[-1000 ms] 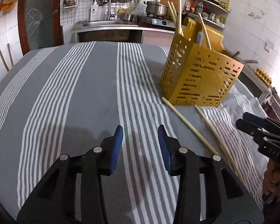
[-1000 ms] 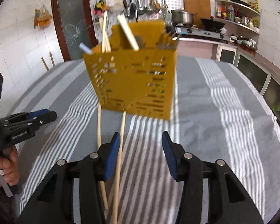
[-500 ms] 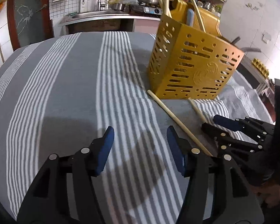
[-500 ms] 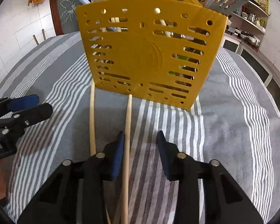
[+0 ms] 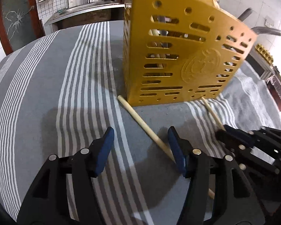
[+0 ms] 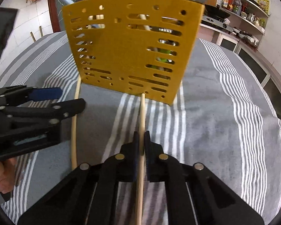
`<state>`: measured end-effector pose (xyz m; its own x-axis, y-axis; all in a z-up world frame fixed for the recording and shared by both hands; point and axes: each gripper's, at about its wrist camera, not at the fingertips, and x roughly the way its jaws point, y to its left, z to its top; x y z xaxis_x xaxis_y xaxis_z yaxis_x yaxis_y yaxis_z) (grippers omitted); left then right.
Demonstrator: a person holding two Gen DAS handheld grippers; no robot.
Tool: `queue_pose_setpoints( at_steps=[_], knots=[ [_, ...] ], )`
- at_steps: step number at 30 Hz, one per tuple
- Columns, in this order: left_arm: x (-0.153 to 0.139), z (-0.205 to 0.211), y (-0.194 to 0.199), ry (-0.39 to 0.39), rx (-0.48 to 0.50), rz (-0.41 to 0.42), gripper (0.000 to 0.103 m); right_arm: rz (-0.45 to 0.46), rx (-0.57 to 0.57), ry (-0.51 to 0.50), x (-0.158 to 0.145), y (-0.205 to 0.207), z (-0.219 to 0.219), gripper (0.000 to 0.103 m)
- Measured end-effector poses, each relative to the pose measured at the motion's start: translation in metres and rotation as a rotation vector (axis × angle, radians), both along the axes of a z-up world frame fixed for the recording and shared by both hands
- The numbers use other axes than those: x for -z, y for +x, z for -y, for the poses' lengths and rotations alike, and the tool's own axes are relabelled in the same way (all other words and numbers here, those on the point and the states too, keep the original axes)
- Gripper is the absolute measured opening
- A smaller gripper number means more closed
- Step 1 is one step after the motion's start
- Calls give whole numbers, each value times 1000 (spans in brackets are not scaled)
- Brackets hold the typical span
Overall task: Organize utensils
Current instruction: 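Grasp a wooden chopstick with the right tool, then grasp the other wooden chopstick with the left tool while the right tool holds its chopstick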
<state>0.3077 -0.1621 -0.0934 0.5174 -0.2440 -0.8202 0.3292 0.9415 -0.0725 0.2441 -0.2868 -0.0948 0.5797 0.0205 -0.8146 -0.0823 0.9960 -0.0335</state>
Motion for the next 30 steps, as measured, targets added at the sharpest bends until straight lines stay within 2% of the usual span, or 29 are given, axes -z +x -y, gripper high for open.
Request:
queue_pose_setpoints(
  at_steps=[2,6,9,13,15,21,27,30],
  knots=[
    [2,4,2,18,-3,5,55,-3,-3,4,0,0,1,6],
    [1,3,1,17,1,13,22,-8,-2,35,1,4,6,6],
    [1,-2,-3,7,9,8,14,-11,-3,42,1,5,6,6],
    [1,-11,-15,-11,33,-5,10,-33,-20,73,1,10,22,6],
    [0,-16,-23,-17,51,-17,5,-47,-34,79,1,11,26,6],
    [0,-14,-30,11,63,-25,5,-80,-47,99,2,23,35,6],
    [2,-8,-22,58,82,-21,5,-94,-54,81,4,40,34,6],
    [2,-8,-22,57,83,-30,5,-93,-64,57,4,43,31,6]
  ],
)
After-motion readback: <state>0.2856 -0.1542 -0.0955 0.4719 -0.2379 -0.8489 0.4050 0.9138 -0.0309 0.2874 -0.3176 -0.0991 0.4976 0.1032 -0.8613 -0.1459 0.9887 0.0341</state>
